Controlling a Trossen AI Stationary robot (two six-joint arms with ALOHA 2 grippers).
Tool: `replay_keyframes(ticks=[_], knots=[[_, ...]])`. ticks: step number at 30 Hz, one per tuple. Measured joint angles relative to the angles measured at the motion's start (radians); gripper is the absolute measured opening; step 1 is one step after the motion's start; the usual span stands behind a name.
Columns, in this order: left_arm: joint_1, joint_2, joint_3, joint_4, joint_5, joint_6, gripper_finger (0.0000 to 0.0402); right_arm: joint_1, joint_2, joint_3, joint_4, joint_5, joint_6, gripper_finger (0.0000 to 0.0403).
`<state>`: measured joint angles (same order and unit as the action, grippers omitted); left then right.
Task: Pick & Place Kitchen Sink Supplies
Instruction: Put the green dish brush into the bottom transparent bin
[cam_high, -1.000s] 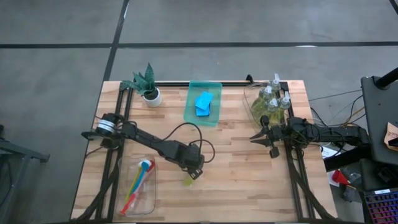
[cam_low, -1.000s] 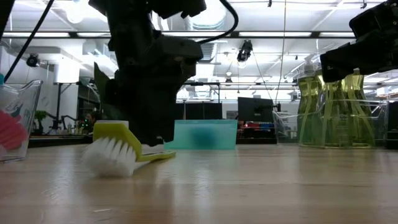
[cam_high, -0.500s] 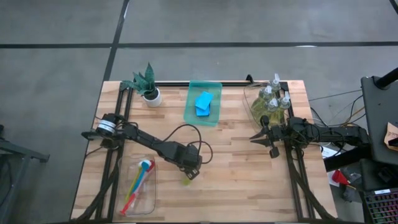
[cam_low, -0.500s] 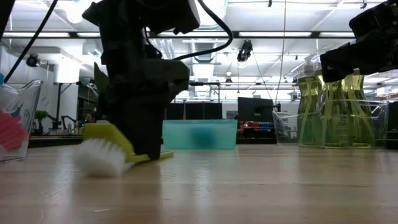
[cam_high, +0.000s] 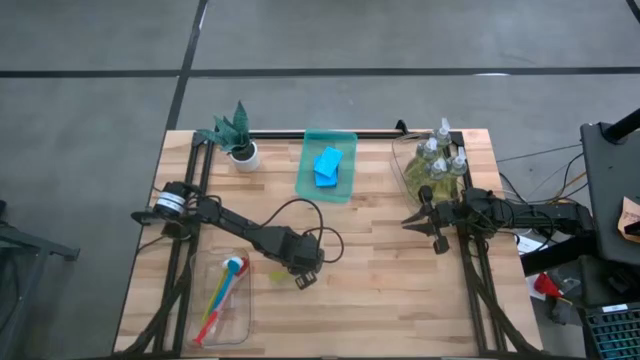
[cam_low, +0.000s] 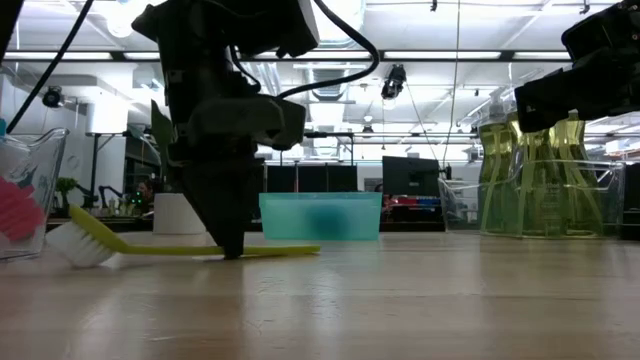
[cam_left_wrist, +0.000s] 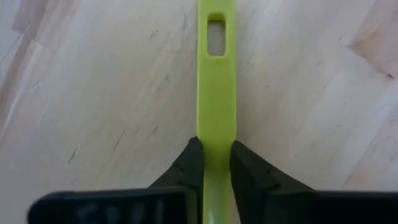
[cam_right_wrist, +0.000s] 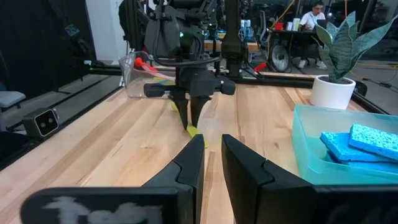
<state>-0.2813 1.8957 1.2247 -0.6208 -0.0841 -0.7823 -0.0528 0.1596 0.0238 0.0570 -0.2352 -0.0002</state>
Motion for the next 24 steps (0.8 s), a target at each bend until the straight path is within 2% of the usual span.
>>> replay_keyframes(ticks=[3,8,12,16,24], knots=[[0.0,0.0,0.0,0.003,0.001,-0.01,0.0042,0.0,0.0,0.0,0.0,0.0,0.0,0.0052],[0.001,-0.002,0.0,0.004,0.003,0.001,0.0061,0.0,0.0,0.0,0.0,0.0,0.0,0.0052],[0.001,-0.002,0.012,-0.004,0.006,-0.008,0.0057,0.0,0.0,0.0,0.0,0.0,0.0,0.0052],[0.0,-0.002,0.049,-0.005,0.029,0.001,0.004,0.0,0.0,0.0,0.0,0.0,0.0,0.0052],[-0.009,-0.036,0.13,-0.079,0.096,0.016,0.0047,0.0,0.0,0.0,0.0,0.0,0.0,0.0052]])
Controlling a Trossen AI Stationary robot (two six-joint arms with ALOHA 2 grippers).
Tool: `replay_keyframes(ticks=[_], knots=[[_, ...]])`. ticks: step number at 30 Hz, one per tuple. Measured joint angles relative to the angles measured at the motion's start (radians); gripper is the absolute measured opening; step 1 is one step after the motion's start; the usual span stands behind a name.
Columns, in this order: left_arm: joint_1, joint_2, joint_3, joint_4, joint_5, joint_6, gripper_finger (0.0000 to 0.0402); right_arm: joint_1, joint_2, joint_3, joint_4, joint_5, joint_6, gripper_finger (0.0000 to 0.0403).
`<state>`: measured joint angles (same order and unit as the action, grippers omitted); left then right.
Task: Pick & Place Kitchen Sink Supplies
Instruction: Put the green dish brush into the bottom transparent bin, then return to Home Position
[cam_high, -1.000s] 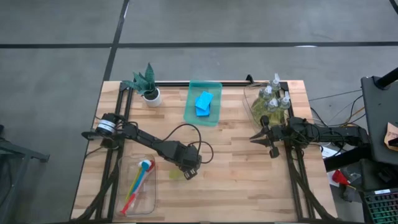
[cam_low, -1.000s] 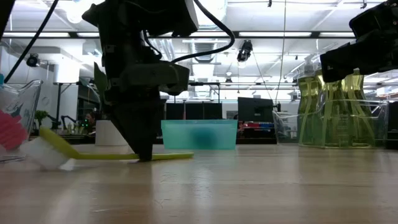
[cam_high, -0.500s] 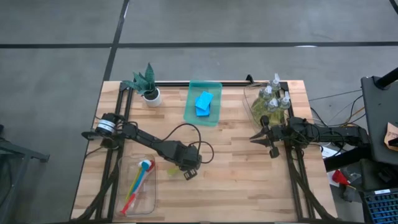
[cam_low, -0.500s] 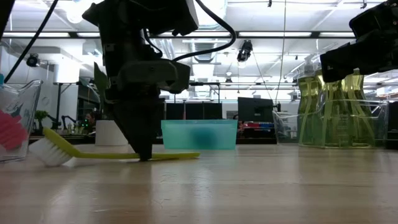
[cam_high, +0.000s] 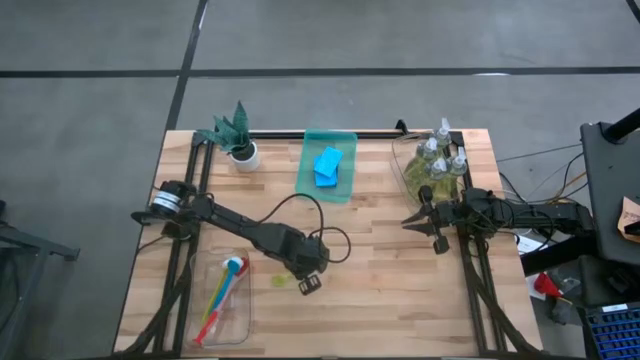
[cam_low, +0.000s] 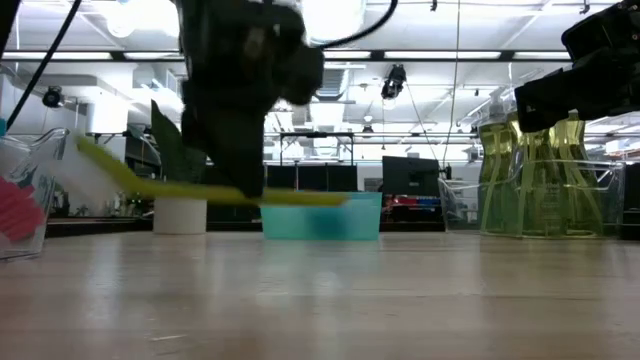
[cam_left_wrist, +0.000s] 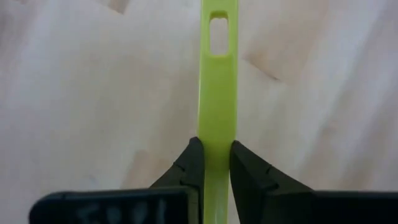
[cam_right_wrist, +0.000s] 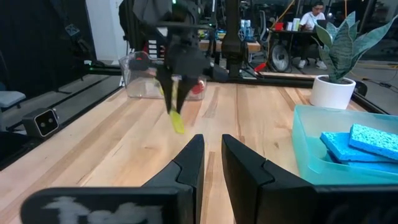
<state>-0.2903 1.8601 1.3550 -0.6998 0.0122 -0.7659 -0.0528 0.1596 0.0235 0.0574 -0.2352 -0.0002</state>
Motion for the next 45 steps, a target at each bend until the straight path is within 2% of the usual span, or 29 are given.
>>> replay_keyframes(ticks=[6,10,13,19,23,26,30,36,45], knots=[[-0.046,-0.062,0.08,-0.154,0.118,-0.04,0.0042,0.0,0.0,0.0,0.0,0.0,0.0,0.0052],[-0.097,-0.124,0.109,-0.285,0.124,-0.134,0.0044,0.0,0.0,0.0,-0.001,0.0,0.0,0.0052],[-0.155,-0.187,0.114,-0.396,0.063,-0.253,0.0045,0.0,0.0,0.0,0.0,0.0,0.0,0.0052],[-0.325,-0.291,0.097,-0.631,-0.116,-0.612,0.0046,0.0,0.0,0.0,0.0,0.0,0.0,0.0052],[-0.426,-0.318,0.085,-0.743,-0.192,-0.831,0.0048,0.0,0.0,0.0,0.0,0.0,0.0,0.0052],[-0.478,-0.329,0.051,-0.748,-0.235,-0.914,0.0048,0.0,0.0,0.0,0.0,0.0,0.0,0.0052],[-0.502,-0.324,-0.014,-0.717,-0.23,-0.973,0.0048,0.0,0.0,0.0,0.0,0.0,0.0,0.0052],[-0.503,-0.324,-0.126,-0.575,-0.125,-0.954,0.0051,0.0,0.0,0.0,0.0,0.0,0.0,0.0052],[-0.49,-0.339,-0.14,-0.583,-0.107,-0.963,0.0095,0.0,0.0,0.0,0.0,0.0,0.0,0.0052]])
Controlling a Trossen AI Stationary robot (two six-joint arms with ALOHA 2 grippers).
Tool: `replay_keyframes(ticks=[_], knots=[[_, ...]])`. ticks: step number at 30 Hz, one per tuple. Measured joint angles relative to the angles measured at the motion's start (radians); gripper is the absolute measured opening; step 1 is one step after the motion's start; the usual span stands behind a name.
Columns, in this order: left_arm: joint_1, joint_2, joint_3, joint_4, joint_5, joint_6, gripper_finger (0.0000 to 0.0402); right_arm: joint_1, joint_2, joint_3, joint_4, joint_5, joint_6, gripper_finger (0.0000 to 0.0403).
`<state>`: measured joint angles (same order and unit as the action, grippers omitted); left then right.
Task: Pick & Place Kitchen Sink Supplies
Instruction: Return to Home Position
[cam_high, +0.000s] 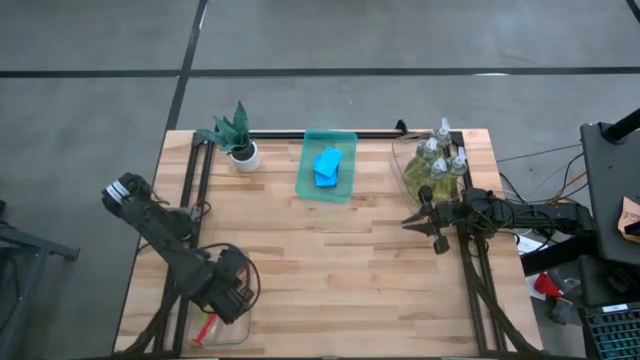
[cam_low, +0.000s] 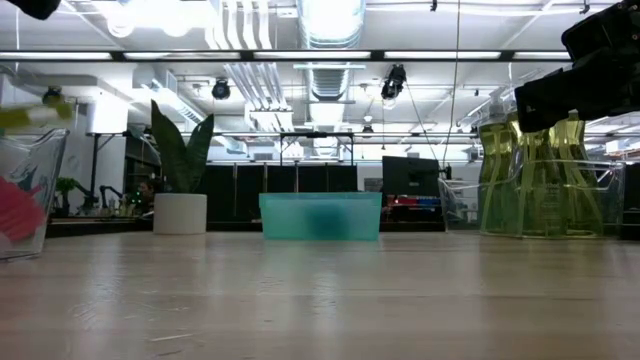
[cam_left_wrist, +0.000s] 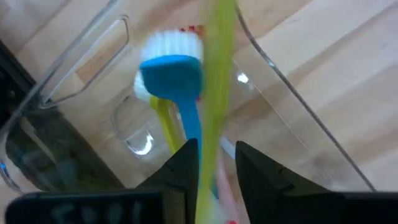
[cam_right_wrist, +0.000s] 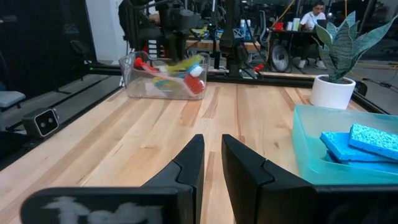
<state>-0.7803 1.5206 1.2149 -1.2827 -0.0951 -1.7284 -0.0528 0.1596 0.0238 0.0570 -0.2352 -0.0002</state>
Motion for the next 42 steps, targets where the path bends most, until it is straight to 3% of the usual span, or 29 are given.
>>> replay_keyframes(ticks=[7,13,17,22,24,31,37,42], knots=[[0.008,-0.021,0.007,0.0,-0.068,0.023,0.013,0.0,0.0,0.0,0.0,0.0,0.0,0.0052],[0.032,-0.047,0.008,0.026,-0.283,0.15,0.0131,0.0,0.0,0.0,0.0,0.0,0.0,0.0052],[0.072,-0.054,0.008,0.081,-0.476,0.272,0.0108,0.0,0.0,0.0,0.0,0.0,0.0,0.0052],[0.183,-0.055,0.006,0.384,-0.516,0.676,0.0038,0.0,0.0,0.0,0.0,0.0,0.0,0.0052],[0.222,-0.054,-0.004,0.566,-0.498,0.873,0.0011,0.0,0.0,0.0,0.0,0.0,0.0,0.0052],[0.326,-0.055,-0.133,1.194,-0.319,1.451,0.0001,0.0,0.0,0.0,0.0,0.0,0.0,0.0052],[0.497,-0.055,-0.306,1.552,0.025,1.652,0.0,0.0,0.0,0.0,0.0,0.0,0.0,0.0052],[0.64,-0.101,-0.41,1.613,0.085,1.701,0.0,0.0,0.0,0.0,-0.001,0.0,0.0,0.0052]])
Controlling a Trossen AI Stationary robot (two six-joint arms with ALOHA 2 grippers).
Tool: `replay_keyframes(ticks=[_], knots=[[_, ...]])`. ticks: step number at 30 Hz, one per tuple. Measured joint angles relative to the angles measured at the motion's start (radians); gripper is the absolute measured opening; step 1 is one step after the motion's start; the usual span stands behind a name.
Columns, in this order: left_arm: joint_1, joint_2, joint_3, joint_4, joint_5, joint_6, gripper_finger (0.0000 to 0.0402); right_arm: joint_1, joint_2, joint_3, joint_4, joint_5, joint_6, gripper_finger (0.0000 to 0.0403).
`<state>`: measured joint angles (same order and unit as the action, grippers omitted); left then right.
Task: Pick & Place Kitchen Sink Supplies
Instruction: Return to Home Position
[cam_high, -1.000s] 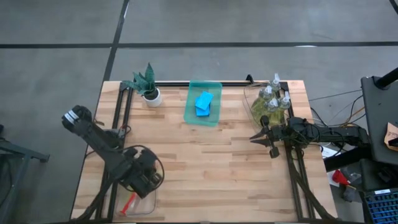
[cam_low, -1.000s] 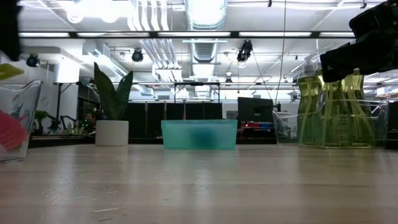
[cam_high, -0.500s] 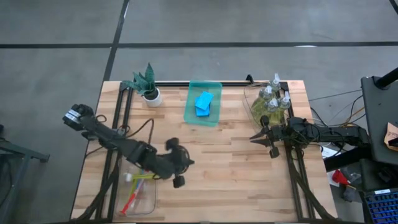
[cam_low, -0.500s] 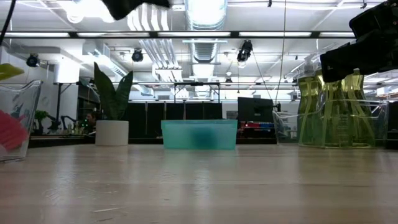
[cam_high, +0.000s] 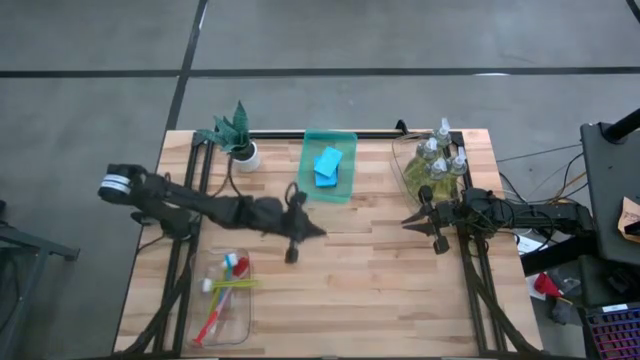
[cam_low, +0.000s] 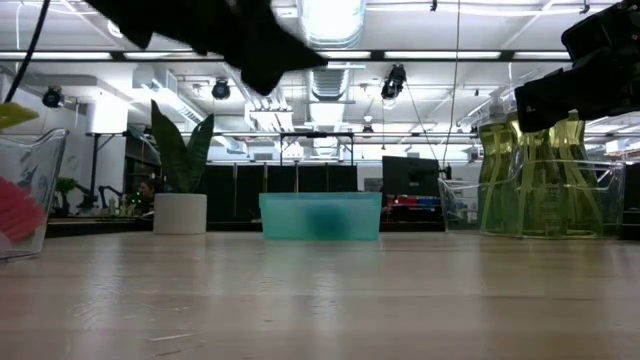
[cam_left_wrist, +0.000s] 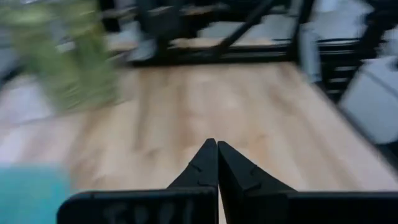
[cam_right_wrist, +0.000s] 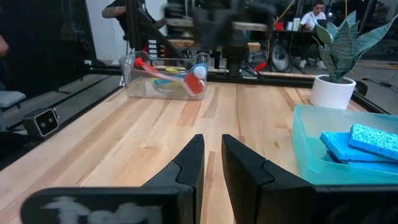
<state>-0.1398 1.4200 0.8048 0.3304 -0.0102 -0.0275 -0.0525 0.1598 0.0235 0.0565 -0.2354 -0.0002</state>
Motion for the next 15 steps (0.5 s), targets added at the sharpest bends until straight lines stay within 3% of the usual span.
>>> replay_keyframes(ticks=[5,15], knots=[[0.092,-0.102,-0.147,0.04,-0.003,-0.031,0.0,0.0,0.0,0.0,0.001,0.001,0.0,0.0052],[0.089,-0.438,-0.472,0.251,-0.009,-0.069,0.0,0.0,0.0,0.0,0.001,0.001,0.0,0.0052]])
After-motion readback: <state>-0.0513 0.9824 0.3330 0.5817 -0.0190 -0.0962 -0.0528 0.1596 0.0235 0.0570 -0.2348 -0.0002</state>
